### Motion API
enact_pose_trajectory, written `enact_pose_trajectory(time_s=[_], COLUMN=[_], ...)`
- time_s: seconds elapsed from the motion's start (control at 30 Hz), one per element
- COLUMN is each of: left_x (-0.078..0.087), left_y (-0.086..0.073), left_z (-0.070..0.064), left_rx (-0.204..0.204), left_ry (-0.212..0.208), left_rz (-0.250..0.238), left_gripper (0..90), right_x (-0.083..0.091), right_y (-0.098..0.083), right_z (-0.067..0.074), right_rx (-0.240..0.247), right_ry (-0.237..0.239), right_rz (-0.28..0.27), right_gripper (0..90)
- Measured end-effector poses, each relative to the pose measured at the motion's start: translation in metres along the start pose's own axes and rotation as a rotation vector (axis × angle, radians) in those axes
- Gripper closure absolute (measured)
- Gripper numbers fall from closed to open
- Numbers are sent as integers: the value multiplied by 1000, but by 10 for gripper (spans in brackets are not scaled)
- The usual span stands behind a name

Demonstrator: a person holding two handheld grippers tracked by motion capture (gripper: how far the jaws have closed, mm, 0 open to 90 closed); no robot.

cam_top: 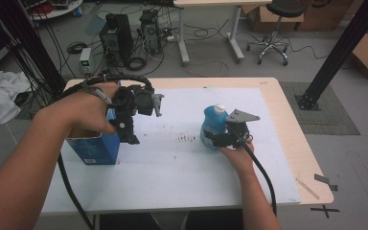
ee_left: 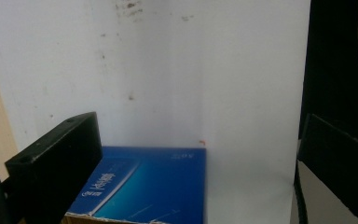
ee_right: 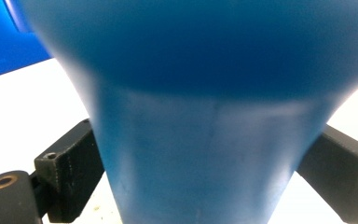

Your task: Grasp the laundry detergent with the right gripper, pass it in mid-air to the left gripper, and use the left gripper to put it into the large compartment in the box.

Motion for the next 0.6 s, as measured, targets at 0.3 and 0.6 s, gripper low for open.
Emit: enact_pose_trajectory(time_s=[0.3,0.6], left_x=[1,0], left_y=[-2,-4], left_z=[0,0], left_rx=[-1,3], left_ry=[3,3], left_rz=[-3,-1], left_gripper=[1,1], right_x=[1,0], right_y=[0,0], right_z=[0,0], right_rx=[-6,1], right_ry=[5,-1], right_rz=[-6,-9], right_gripper=[138,182])
Point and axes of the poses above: each handheld gripper's, and its own axes: x roughly backward along the jaws, y roughly out of its top, z roughly to its left, the point moved 1 cm from there along -x, roughly forward along the jaws, and after that the axes turned 8 degrees about -x, right-handed, at the moved point
